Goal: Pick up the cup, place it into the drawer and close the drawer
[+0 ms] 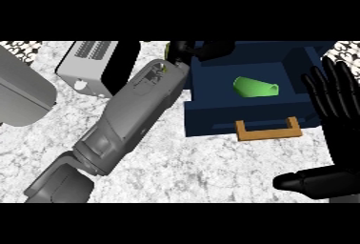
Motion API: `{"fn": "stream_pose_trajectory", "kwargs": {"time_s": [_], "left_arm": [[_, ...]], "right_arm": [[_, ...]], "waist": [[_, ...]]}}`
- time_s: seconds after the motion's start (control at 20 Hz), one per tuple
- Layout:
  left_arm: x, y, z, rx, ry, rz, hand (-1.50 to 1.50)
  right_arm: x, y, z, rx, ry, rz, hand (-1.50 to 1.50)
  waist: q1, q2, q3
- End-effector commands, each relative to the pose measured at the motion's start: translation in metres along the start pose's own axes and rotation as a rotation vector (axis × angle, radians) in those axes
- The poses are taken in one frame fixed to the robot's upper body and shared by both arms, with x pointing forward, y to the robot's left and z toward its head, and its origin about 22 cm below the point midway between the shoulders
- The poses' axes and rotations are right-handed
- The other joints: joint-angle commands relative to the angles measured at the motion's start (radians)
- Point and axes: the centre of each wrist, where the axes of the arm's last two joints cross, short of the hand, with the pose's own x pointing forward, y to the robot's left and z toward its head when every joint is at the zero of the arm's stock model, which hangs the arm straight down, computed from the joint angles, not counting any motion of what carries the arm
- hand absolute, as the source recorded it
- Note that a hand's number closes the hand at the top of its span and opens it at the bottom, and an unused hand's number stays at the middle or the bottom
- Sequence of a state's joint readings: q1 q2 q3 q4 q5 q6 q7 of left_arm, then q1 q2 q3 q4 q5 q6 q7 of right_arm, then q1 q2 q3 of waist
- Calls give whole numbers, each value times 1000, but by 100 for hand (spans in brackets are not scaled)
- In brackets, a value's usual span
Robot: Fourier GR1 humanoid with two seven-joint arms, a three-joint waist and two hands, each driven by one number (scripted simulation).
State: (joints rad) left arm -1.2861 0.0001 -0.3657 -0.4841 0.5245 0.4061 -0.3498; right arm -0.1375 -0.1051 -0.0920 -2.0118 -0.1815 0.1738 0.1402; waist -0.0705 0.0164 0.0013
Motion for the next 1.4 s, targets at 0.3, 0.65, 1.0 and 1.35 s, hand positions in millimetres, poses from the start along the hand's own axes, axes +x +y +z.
{"fn": "stream_pose_trajectory", "kwargs": {"time_s": [0.3, 0.65, 1.0, 1.35], "left_arm": [[-6, -6, -2, -24, 42, -183, 150], [-12, -13, 8, -6, 62, -160, -150], [6, -23, 5, -22, -14, 3, -150], [7, -11, 6, -46, -79, 197, -150]], "right_arm": [[-2, 17, -9, 33, -9, -22, -150], [-8, 13, -5, 40, -41, -41, -150], [3, -3, -4, 54, -33, -101, -150], [7, -12, 5, 56, -13, -119, -150]], "waist": [[-25, 6, 0], [-46, 9, 1], [-26, 2, 0], [58, -16, -1]]}}
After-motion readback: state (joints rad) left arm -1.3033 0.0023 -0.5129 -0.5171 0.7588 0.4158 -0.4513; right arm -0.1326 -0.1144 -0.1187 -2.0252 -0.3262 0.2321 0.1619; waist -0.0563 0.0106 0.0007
